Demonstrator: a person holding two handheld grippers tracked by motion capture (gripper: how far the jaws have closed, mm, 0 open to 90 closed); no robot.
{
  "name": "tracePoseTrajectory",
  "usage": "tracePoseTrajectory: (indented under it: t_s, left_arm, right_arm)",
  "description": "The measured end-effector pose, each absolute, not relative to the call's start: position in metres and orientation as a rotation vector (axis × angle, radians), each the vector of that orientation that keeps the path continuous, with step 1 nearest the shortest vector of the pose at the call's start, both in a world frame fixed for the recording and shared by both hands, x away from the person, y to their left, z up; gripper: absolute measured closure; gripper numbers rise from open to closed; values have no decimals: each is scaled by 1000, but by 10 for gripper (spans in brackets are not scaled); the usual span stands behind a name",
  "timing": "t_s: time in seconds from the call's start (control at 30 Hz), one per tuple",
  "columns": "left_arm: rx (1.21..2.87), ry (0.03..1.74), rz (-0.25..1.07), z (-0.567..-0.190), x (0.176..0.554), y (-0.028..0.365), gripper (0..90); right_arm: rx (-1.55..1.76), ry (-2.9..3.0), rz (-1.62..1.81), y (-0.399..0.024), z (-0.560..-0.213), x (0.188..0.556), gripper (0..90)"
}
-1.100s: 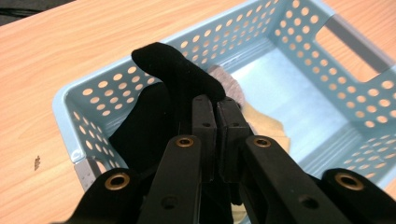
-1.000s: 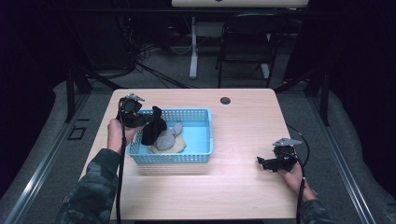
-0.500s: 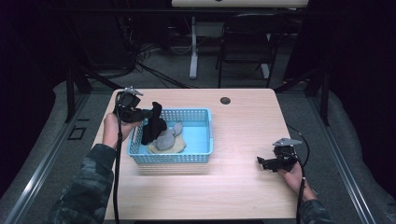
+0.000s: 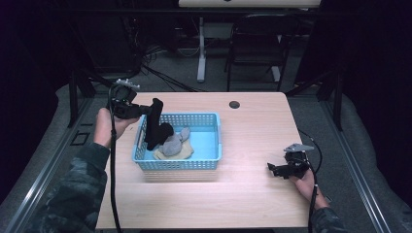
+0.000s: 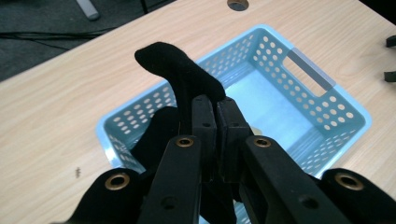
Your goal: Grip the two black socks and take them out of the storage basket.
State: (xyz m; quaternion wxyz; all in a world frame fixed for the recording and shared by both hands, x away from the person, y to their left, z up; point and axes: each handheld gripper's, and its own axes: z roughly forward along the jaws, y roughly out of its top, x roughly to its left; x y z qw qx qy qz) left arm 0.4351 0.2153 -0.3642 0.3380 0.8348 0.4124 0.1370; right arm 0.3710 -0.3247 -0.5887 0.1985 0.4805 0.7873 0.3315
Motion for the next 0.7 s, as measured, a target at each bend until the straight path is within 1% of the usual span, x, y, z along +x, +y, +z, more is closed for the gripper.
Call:
tracePoseTrajectory:
  t_s: [0.17,0.37,0.7]
  left_arm:
    - [2166,1085,378,-354,433,224,875]
    - [2145,1098,404,-343,425,243,875]
    - [2121,1192,431,-338,401,293,875]
  right_arm:
    - [1341,2203,927,-325,-589,371,25]
    - [1341,2201,932,-325,-589,371,25]
    - [1343,2202,930,-325,-589,371,25]
